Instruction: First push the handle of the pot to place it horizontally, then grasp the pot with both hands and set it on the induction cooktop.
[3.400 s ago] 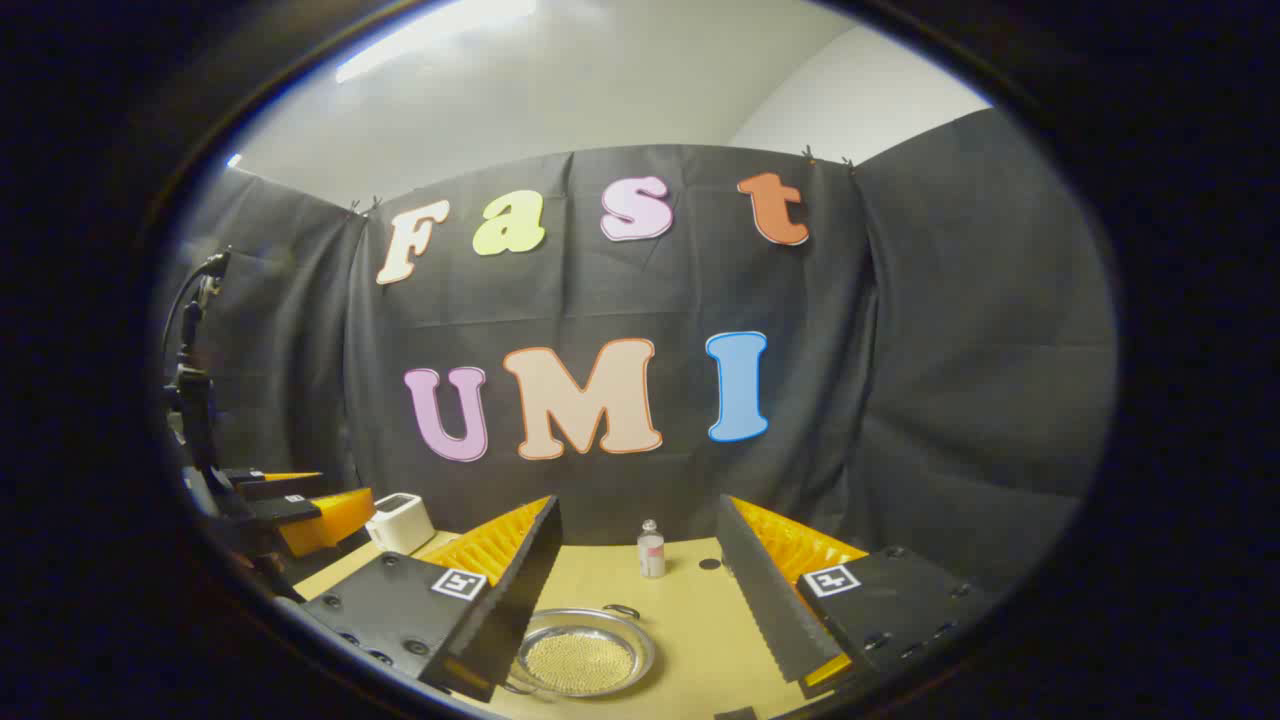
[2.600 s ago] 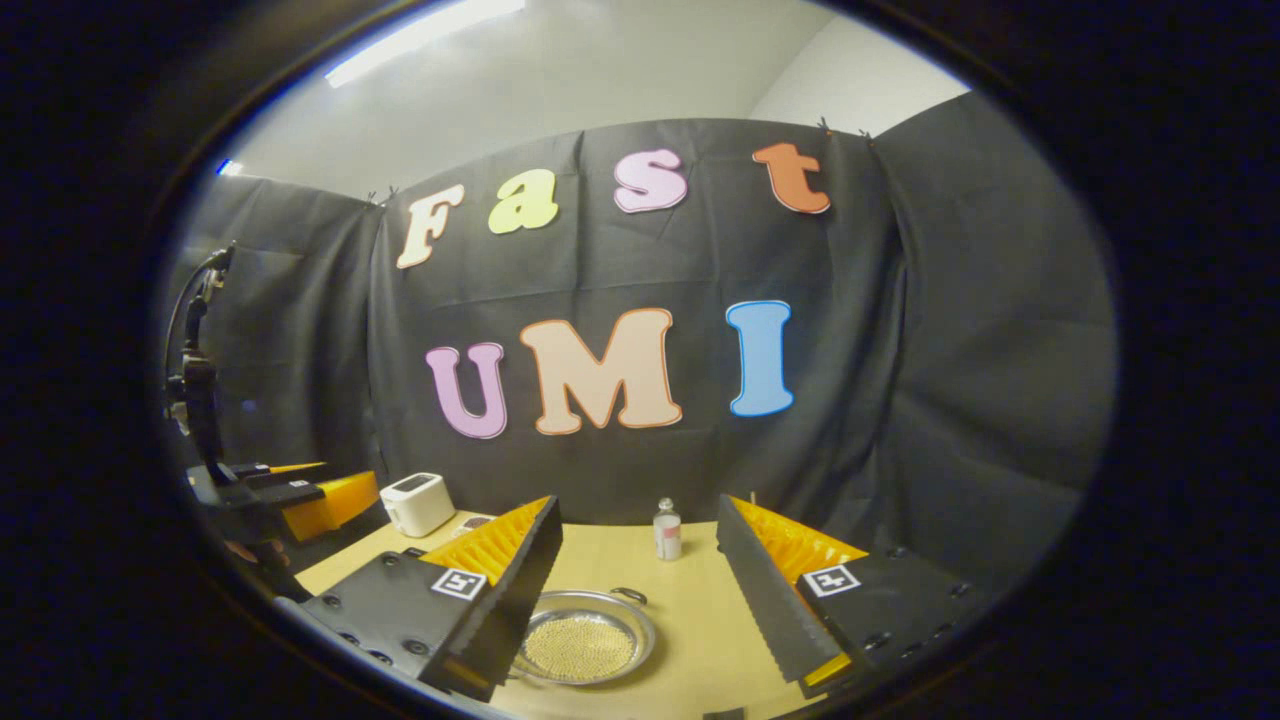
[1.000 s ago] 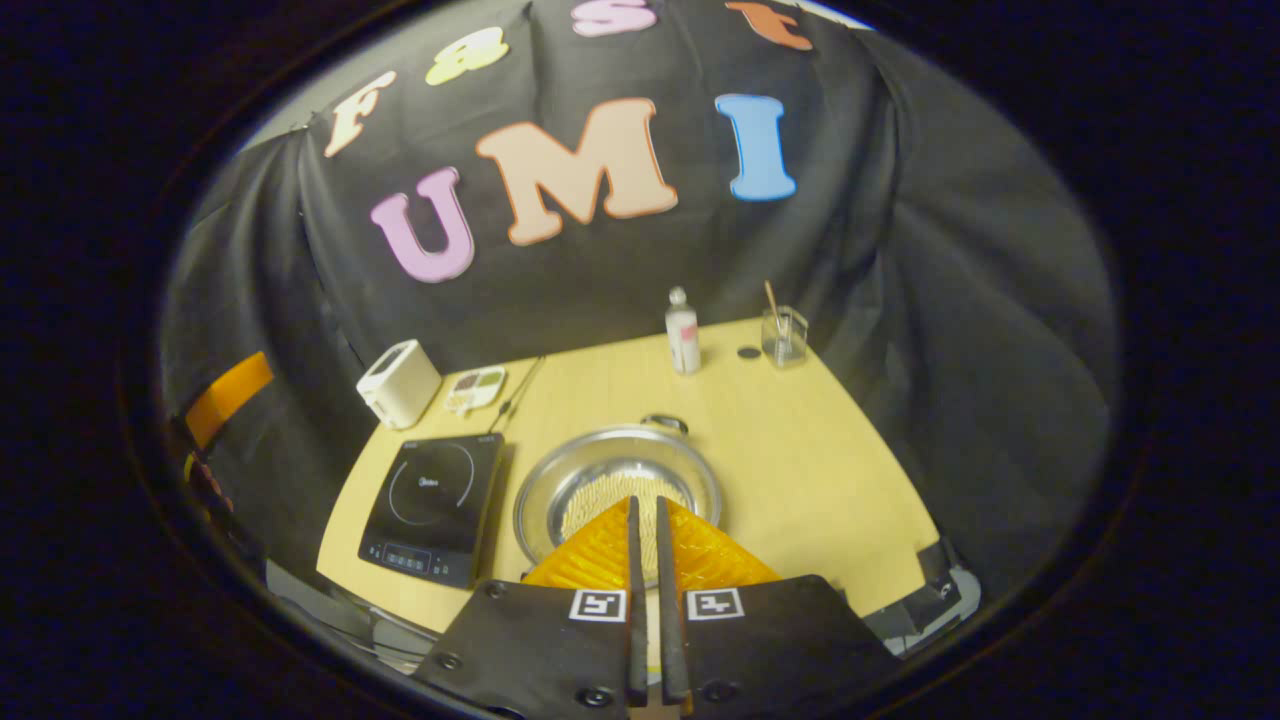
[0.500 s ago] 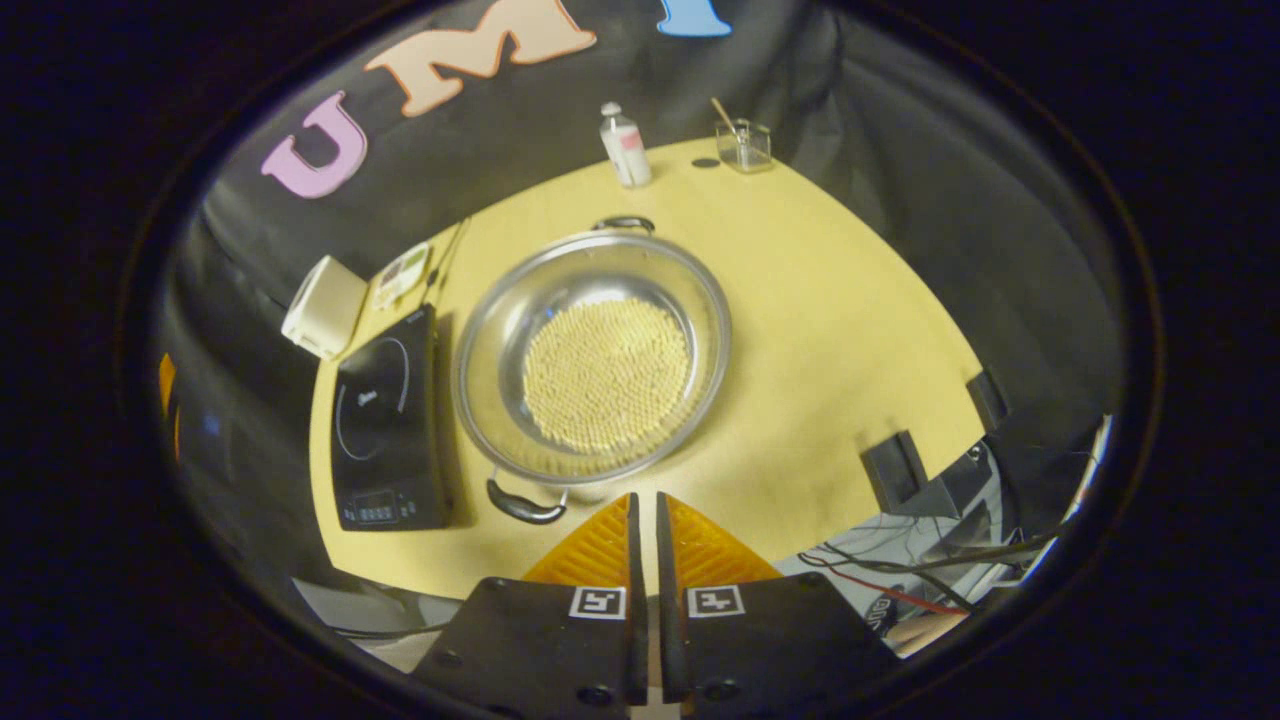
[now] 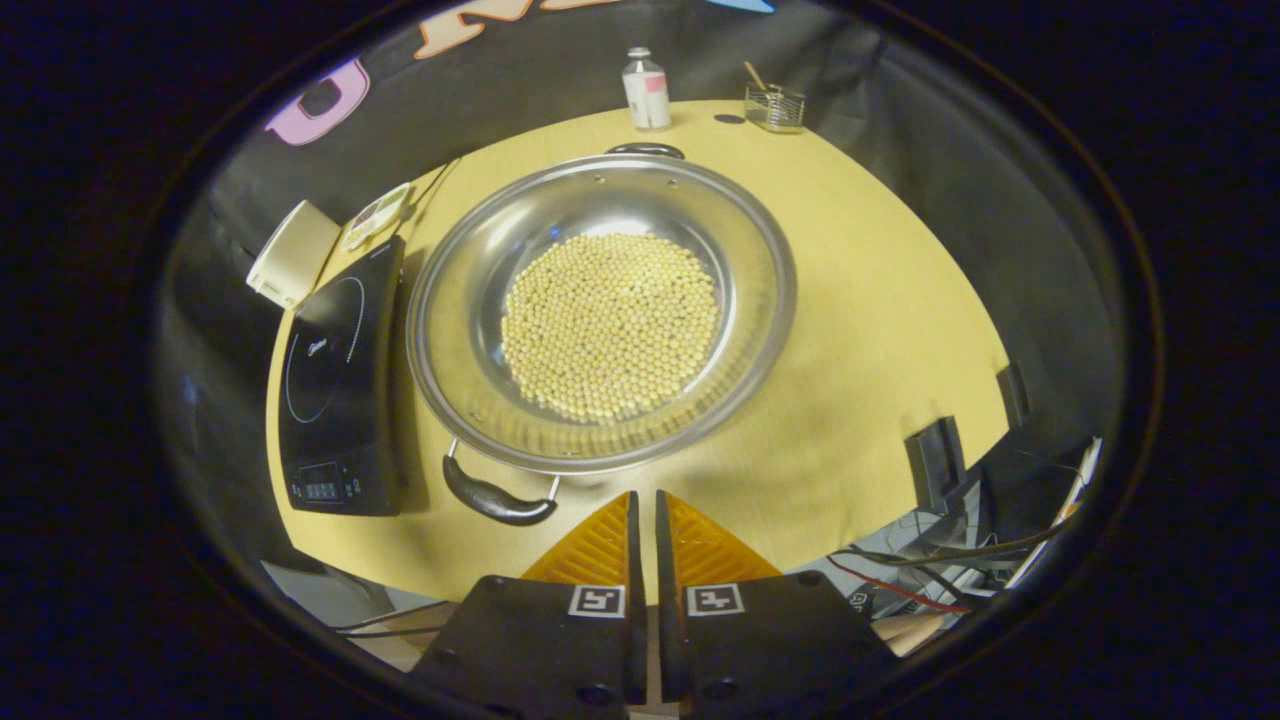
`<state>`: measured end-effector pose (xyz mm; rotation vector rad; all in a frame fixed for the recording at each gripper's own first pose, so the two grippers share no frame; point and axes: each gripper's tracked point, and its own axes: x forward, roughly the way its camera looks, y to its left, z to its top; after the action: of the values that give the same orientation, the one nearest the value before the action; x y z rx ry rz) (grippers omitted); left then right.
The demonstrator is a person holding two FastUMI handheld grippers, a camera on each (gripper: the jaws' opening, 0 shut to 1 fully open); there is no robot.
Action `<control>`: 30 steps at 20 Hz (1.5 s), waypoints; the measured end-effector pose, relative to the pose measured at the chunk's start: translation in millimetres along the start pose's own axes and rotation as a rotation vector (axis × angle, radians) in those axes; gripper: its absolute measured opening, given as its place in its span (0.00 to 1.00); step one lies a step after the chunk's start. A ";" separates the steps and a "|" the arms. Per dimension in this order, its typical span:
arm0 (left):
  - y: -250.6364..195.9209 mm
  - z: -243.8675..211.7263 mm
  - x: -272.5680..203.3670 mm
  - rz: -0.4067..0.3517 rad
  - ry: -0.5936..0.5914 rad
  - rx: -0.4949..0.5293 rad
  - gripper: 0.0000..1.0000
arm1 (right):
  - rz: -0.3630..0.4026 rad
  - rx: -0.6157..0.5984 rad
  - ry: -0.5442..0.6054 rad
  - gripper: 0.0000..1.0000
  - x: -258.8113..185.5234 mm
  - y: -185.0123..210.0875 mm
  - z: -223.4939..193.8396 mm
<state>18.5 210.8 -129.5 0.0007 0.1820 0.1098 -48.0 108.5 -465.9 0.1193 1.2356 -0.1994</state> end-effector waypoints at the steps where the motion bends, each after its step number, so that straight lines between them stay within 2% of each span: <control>1: 4.1 -2.7 -0.3 0.005 0.006 0.001 0.96 | -0.001 -0.004 -0.002 0.08 3.4 4.7 1.9; 7: 17.9 -5.4 2.9 0.029 0.004 -0.015 0.96 | -0.004 -0.030 0.008 0.08 14.6 26.1 -1.5; 8: 18.8 -5.3 2.3 0.030 0.001 -0.016 0.92 | -0.003 -0.042 0.009 0.07 12.3 27.0 -3.0; 9: 19.1 -5.2 2.5 0.029 0.002 -0.017 0.96 | 0.003 -0.047 0.006 0.06 11.8 28.5 -2.4; 13: 17.8 -6.8 1.8 0.018 0.003 -0.014 0.96 | 0.029 -0.046 0.003 0.06 8.6 39.0 1.2; 17: 13.6 -10.5 5.0 -0.006 0.010 -0.018 0.96 | 0.101 0.024 0.005 0.06 5.3 67.0 4.4; 18: 14.2 -11.0 3.5 -0.010 0.011 -0.018 0.92 | 0.106 0.040 0.000 0.06 6.6 73.2 4.5; 19: 13.4 -11.1 3.0 -0.015 0.010 -0.021 0.96 | 0.100 0.054 -0.011 0.06 7.5 77.6 6.5; 21: 10.5 -13.6 3.9 -0.032 0.010 -0.028 0.96 | 0.094 0.084 -0.026 0.06 17.0 91.9 15.1; 23: 11.9 -17.6 3.5 -0.042 0.018 -0.031 0.92 | 0.096 0.103 -0.045 0.06 18.8 102.7 17.9; 25: 15.6 -22.8 2.8 -0.041 0.026 -0.031 0.96 | 0.093 0.120 -0.070 0.06 21.1 113.5 23.6; 26: 17.5 -25.6 2.0 -0.038 0.033 -0.032 0.96 | 0.093 0.130 -0.078 0.00 24.1 117.2 26.2; 30: 28.6 -36.6 -0.4 -0.019 0.054 -0.038 0.96 | 0.102 0.177 -0.092 0.00 29.9 137.1 35.7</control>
<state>8.4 238.9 -165.1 -0.0416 0.2340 0.0945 23.9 232.7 -484.9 0.3229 1.1158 -0.2227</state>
